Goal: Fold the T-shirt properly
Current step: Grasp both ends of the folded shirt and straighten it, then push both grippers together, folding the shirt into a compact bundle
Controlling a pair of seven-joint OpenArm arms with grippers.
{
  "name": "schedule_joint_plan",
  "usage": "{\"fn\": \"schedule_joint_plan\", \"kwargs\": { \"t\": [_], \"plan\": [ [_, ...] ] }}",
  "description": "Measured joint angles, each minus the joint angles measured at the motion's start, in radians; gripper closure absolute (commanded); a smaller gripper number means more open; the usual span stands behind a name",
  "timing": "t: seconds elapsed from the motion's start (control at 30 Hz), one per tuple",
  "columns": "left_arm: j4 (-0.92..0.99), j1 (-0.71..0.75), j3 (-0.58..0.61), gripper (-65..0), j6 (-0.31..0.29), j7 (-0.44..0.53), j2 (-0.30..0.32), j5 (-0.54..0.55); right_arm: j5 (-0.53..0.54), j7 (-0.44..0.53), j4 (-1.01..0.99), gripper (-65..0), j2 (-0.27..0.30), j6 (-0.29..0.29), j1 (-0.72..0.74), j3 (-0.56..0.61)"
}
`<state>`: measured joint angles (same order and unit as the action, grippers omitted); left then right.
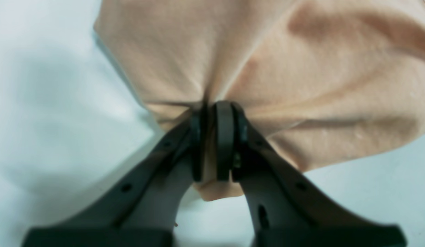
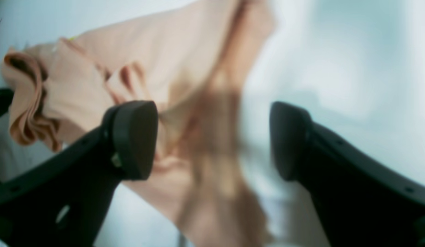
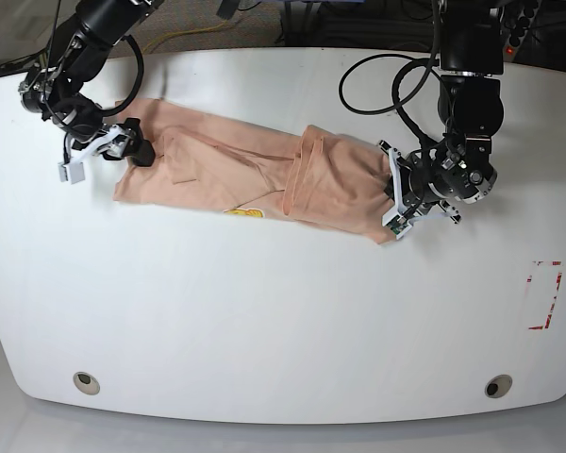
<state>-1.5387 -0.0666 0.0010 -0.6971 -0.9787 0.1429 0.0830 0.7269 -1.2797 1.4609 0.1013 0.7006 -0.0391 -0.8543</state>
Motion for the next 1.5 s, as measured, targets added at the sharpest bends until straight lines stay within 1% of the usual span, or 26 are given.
{"fn": "schedule_joint_plan", "kwargs": {
  "t": [0.13, 0.23, 0.33, 0.43, 0.5, 0.53, 0.67, 0.83, 0.9, 1.0, 1.03, 1.1, 1.17, 1.23, 1.27, 1.37, 1.5],
  "plan": [
    [0.000, 0.000, 0.000, -3.5, 0.000, 0.000, 0.000, -0.001, -0.005, -0.010, 0.025, -48.8, -0.040, 0.000, 0.008, 0.074],
    [0.000, 0.002, 0.000, -3.5, 0.000, 0.000, 0.000, -0.001, -0.006, 0.014, 0.025, -46.9, -0.068, -0.001, 0.011, 0.074],
    [-0.003, 0.012, 0.000, -3.5, 0.000, 0.008, 0.000, 0.000, -0.008, 0.042, 0.025, -34.4, -0.074, 0.000, 0.005, 0.076],
    [-0.006, 0.013, 0.000, -3.5, 0.000, 0.008, 0.000, -0.001, -0.027, 0.039, 0.024, -13.5, -0.072, -0.006, 0.005, 0.076],
    [-0.006, 0.014, 0.000, -3.5, 0.000, 0.008, -0.001, -0.001, -0.043, 0.026, 0.023, -1.4, -0.068, -0.005, 0.004, 0.076],
    [-0.006, 0.014, 0.000, -3.5, 0.000, 0.008, -0.001, -0.001, -0.043, 0.019, 0.023, 0.0, -0.065, -0.005, 0.003, 0.076],
    [-0.013, 0.033, -0.001, -3.5, 0.001, 0.016, -0.005, 0.002, -0.038, 0.014, 0.023, -0.2, -0.038, -0.004, 0.020, 0.077],
    [-0.014, 0.040, -0.003, -3.5, 0.001, -0.028, -0.049, 0.006, -0.032, -0.042, 0.037, -0.2, 0.000, -0.004, 0.047, 0.077],
    [-0.010, 0.048, -0.002, -3.5, 0.001, -0.035, -0.069, 0.003, -0.040, -0.063, 0.080, -0.2, 0.003, -0.005, 0.048, 0.077],
    [-0.009, 0.058, -0.002, -3.5, 0.002, -0.035, -0.107, 0.002, -0.041, -0.098, 0.202, -0.2, 0.004, -0.008, 0.059, 0.082],
    [-0.009, 0.063, -0.002, -3.5, 0.002, -0.036, -0.123, 0.000, -0.037, -0.110, 0.247, -0.2, 0.004, -0.007, 0.066, 0.100],
    [-0.006, 0.065, -0.004, -3.5, 0.004, -0.035, -0.149, -0.005, -0.045, -0.132, 0.316, -0.2, -0.005, -0.010, 0.075, 0.142],
    [0.014, 0.061, -0.004, -3.5, 0.005, -0.033, -0.185, -0.001, -0.032, -0.130, 0.383, -0.2, -0.029, -0.008, 0.078, 0.189],
    [0.039, 0.055, -0.002, -3.5, 0.005, -0.023, -0.210, 0.008, -0.031, -0.132, 0.442, -0.2, -0.058, -0.009, 0.075, 0.270],
    [0.048, 0.052, -0.002, -3.5, 0.005, -0.023, -0.222, 0.012, -0.030, -0.132, 0.455, -0.2, -0.065, -0.008, 0.072, 0.294],
    [0.072, 0.048, -0.002, -3.5, 0.004, -0.018, -0.254, 0.019, 0.027, -0.135, 0.466, -0.2, -0.102, -0.008, 0.070, 0.379],
    [0.088, 0.050, -0.002, -3.5, 0.003, -0.015, -0.285, 0.027, 0.027, -0.135, 0.469, -0.2, -0.140, -0.008, 0.070, 0.425]
  ]
}}
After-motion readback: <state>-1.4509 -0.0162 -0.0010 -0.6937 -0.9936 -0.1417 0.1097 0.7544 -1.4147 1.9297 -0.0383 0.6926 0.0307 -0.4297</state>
